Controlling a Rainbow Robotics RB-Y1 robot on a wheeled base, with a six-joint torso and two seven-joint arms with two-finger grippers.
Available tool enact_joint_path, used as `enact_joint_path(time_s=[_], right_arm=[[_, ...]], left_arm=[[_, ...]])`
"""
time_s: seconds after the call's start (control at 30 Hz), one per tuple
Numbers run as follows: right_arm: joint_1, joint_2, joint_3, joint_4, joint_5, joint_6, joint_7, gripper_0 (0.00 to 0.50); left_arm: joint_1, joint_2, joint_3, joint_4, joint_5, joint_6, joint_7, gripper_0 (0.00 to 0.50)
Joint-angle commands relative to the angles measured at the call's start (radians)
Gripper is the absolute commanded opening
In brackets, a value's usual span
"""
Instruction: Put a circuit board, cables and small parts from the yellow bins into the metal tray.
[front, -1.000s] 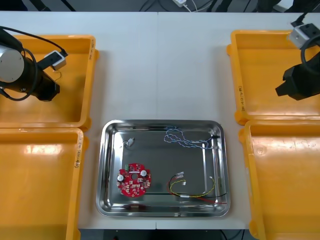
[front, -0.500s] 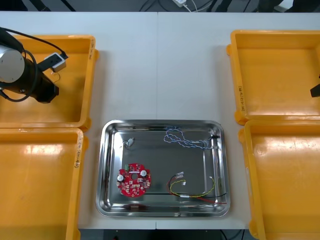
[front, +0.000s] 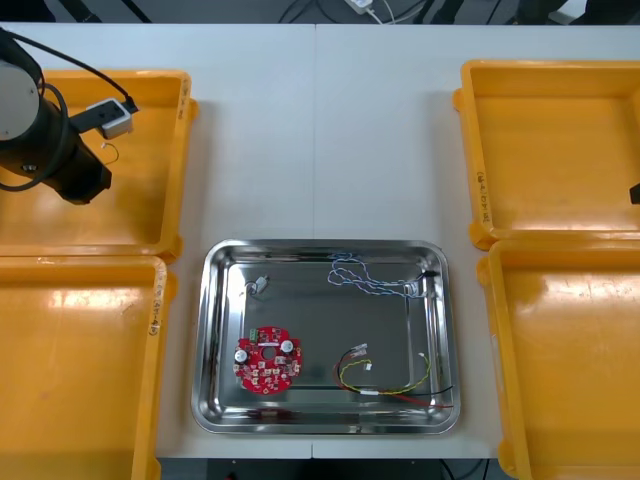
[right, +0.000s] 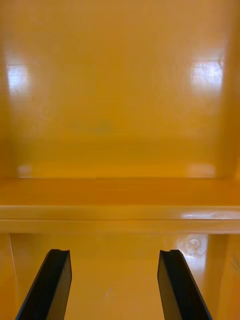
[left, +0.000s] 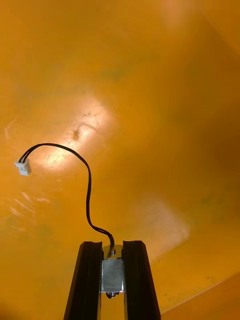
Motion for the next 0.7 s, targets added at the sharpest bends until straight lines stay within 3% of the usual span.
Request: enact_joint_path(time_s=[0.03,0.7], right_arm=[[0.018,-0.034,-0.048,-0.012,-0.009,-0.012,-0.043,0.5],[0.042,-0.034,-0.048,-0.012,-0.03,-0.004,-0.046,0.5]], left_arm=[[0.006,0.018,0.068,-0.082,-0.017,0.057,0.029,0.0],[0.006,-0.068,0.178,-0.444,-0.059,0.421,0.421,0.0]])
